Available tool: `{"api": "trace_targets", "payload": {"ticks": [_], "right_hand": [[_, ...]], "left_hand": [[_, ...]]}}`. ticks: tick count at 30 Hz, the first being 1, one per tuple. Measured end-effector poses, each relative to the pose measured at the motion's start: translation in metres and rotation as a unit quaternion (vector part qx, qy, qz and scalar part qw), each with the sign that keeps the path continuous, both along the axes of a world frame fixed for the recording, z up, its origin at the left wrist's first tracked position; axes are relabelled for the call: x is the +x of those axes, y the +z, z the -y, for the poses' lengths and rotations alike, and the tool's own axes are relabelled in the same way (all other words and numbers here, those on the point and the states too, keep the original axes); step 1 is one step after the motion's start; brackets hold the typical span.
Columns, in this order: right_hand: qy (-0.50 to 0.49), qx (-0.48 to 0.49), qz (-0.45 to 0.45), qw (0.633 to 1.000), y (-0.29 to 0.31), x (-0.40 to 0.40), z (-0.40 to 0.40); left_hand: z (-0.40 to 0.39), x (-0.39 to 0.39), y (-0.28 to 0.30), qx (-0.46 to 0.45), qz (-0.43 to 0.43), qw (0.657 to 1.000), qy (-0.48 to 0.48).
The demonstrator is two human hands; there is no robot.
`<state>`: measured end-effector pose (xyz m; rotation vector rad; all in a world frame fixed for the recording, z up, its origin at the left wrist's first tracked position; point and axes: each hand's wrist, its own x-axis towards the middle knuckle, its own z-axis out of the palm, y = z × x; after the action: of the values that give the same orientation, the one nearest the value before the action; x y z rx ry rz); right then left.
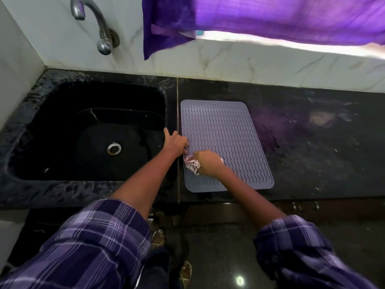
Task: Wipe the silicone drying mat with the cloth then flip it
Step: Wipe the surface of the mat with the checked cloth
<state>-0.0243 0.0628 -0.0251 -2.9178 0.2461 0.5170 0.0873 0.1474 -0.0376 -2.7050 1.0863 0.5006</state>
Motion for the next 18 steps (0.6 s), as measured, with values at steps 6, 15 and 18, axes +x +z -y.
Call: {"api": "trace_targets", "payload": {"ticks": [6, 15, 18], "right_hand": [[0.081, 0.004, -0.133, 0.988, 0.008, -0.040, -0.001], [-0.045, -0.048, -0.004, 0.998, 0.010, -0.017, 0.025], [-0.024, -0.021, -0.048, 0.998, -0.002, -0.040, 0.028]], "left_hand": [[0.004, -0.008, 0.011, 0.058, -0.009, 0.998, -0.009], [0.007, -0.023, 0.016, 0.115, -0.004, 0.993, 0.001], [0.008, -0.023, 0.014, 0.124, 0.005, 0.992, -0.003]]}}
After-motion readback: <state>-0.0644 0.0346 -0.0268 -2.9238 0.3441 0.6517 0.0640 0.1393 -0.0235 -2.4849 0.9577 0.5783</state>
